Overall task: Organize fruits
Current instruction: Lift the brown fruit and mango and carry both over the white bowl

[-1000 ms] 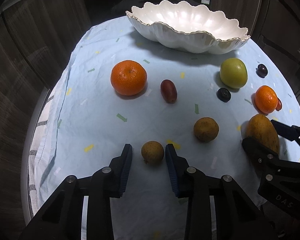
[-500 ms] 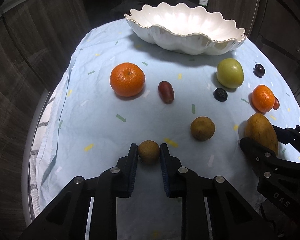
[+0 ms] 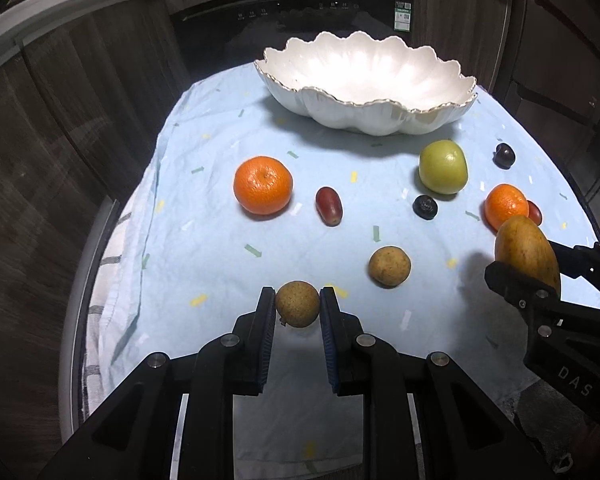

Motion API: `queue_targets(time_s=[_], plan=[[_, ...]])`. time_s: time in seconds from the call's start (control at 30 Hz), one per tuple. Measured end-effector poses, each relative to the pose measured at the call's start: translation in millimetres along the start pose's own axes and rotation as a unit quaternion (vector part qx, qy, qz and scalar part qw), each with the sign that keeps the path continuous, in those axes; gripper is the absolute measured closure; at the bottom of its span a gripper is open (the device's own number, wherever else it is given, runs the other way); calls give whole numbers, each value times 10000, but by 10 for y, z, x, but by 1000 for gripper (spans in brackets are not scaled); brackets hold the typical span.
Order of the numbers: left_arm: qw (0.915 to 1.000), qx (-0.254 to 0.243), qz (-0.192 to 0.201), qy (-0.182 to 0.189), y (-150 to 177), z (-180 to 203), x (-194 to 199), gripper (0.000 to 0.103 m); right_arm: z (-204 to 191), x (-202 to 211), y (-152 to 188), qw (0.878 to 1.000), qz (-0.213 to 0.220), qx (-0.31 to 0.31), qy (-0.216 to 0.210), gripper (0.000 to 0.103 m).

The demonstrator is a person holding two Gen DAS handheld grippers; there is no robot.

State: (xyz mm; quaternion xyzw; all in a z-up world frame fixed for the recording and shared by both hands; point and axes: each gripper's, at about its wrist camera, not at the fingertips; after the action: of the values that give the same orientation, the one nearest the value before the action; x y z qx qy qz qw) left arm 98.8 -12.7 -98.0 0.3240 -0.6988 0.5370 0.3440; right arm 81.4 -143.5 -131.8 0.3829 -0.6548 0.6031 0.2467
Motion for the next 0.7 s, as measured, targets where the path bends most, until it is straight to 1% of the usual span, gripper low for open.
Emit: queue_targets(time_s=[0.17, 0.4, 0.7], plan=[[10000, 42, 2, -41, -21, -24, 74, 80, -8, 122, -47, 9999, 147, 14, -30, 53], [9998, 108, 100, -120, -66, -67, 197, 80, -13, 210, -76, 9997, 216, 2, -88, 53], [9995, 191, 225, -102, -160, -105, 334, 80, -2, 349, -221, 9993, 368, -12, -115, 53]])
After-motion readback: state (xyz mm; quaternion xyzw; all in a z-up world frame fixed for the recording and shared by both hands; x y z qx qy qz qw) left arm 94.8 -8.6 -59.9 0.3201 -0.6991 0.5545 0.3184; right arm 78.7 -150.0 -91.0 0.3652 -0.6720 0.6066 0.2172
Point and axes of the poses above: each gripper's, at about its wrist camera, not at the fingertips, and x roughly against the way its jaws point, z to its right, y to its underside, and after that the axes turned 6 degrees about -y, right-handed
